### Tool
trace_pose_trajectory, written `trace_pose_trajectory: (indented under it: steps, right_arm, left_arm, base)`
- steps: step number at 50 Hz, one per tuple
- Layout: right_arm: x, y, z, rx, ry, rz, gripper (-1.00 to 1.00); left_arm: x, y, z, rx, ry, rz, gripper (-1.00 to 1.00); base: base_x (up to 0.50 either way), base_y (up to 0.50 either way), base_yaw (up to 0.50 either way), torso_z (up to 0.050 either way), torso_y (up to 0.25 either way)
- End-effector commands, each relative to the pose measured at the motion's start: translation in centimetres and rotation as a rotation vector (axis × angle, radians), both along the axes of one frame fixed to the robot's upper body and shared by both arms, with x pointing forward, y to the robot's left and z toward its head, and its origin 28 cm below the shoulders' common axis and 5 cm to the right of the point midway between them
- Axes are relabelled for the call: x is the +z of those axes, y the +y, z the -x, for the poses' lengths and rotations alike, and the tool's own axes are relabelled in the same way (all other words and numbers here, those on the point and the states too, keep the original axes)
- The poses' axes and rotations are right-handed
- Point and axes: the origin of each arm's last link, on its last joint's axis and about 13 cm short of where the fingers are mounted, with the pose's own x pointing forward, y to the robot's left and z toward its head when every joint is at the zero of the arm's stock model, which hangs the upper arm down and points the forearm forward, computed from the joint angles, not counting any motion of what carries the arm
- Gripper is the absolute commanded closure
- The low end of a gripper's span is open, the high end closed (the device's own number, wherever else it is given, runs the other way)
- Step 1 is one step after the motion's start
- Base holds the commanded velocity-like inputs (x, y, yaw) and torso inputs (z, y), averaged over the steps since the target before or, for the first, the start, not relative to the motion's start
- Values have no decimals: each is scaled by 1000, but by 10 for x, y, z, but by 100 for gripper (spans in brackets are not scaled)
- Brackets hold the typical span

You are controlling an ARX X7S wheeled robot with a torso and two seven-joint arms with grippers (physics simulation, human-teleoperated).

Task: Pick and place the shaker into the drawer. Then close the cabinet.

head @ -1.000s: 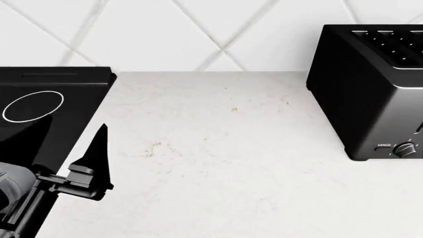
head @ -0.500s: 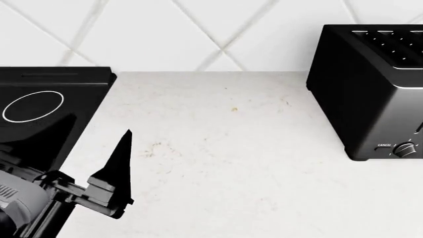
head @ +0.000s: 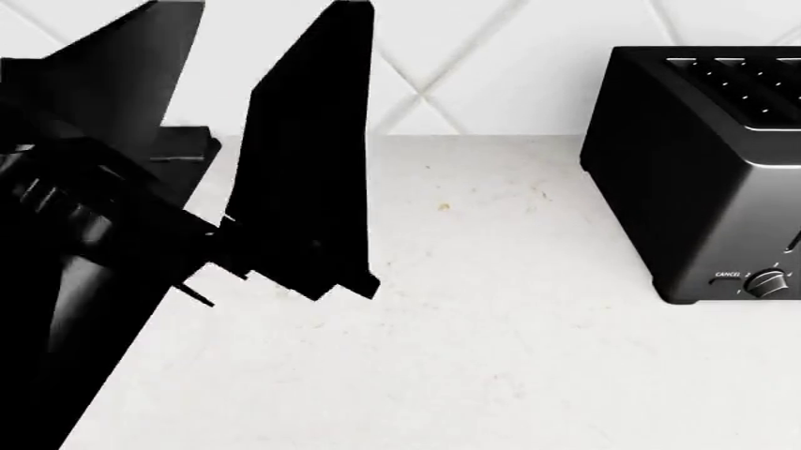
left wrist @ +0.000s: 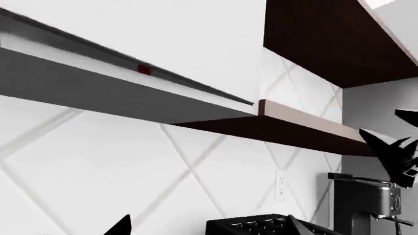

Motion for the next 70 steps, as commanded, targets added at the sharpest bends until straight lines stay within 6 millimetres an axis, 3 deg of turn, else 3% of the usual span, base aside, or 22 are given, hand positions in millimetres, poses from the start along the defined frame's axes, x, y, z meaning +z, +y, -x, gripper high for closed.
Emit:
trace_pose_trajectory:
  steps: [1,14,22,31,42,48,55,64,70]
  right_arm:
    - [-8,-2,2,-14,10,-22,-100]
    - [-14,0,-2,-10,20,-32,-100]
    - [-15,3,-6,0,28,-30,-100]
    - [-17,4,-8,9,38,-30,-100]
    - [-19,6,-9,15,53,-32,-100]
    - [-20,7,-9,17,60,-30,-100]
    - [-27,7,-5,20,73,-37,-100]
    - [-42,11,8,25,91,-50,-100]
    - [-61,14,21,19,111,-86,-100]
  left_arm:
    - [42,28,69,-67,-456,-100,-100]
    - [77,32,64,13,-541,32,-100]
    - [108,31,39,127,-561,110,-100]
    - [155,25,-18,286,-494,107,-100]
    - [205,31,-125,524,-302,89,-100]
    - [225,25,-177,599,-256,28,-100]
    - [232,16,-215,668,-182,-3,-100]
    - [210,5,-232,738,-111,-82,-100]
    - [182,-1,-249,766,-18,-144,-100]
  base:
    - [0,0,0,0,0]
    - [0,0,0,0,0]
    - [0,0,0,0,0]
    - [0,0,0,0,0]
    - [0,0,0,0,0]
    - [0,0,0,0,0]
    - [0,0,0,0,0]
    - [9,0,-1,5,0]
    - [0,0,0,5,0]
